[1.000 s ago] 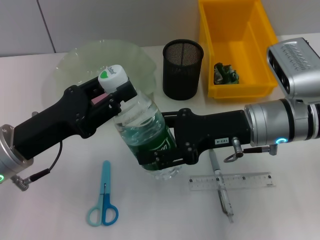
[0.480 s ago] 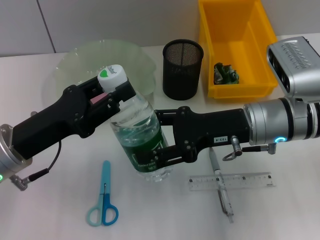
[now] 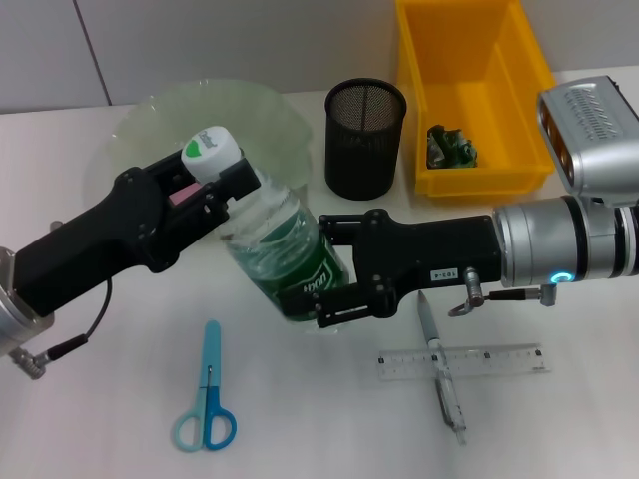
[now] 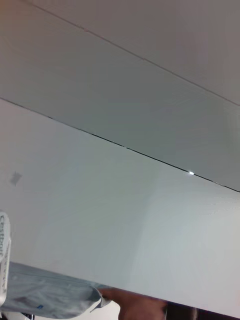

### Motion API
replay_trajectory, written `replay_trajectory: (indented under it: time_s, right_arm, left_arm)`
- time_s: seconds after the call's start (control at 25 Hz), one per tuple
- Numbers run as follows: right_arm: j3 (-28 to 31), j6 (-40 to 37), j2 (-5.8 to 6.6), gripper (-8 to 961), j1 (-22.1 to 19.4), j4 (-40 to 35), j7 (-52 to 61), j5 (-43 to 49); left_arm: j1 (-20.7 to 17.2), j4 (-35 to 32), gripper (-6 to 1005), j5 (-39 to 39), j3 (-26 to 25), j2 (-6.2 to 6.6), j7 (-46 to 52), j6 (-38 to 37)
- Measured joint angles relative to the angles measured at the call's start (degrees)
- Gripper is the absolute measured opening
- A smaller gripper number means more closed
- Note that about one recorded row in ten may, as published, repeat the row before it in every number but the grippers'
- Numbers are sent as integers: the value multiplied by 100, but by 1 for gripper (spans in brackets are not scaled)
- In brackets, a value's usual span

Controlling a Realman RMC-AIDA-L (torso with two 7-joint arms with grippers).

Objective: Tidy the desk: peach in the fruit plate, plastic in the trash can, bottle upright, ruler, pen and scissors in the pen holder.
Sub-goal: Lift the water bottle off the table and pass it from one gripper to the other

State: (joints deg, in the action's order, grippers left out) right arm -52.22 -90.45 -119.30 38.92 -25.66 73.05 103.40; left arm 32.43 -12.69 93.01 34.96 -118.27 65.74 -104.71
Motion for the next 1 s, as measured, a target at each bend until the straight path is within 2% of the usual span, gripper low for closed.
replay_trajectory:
  time_s: [0.64,1.0]
  right_arm:
    - [-144,73,13,811,-35,-11,26,123]
    - [-270,360,12,810,-34,2,33,208]
  left_arm:
    - [-23,-129,432,-62,-52,-12,2,112]
    - [-3,-153,432,-162,-102,1,-30,203]
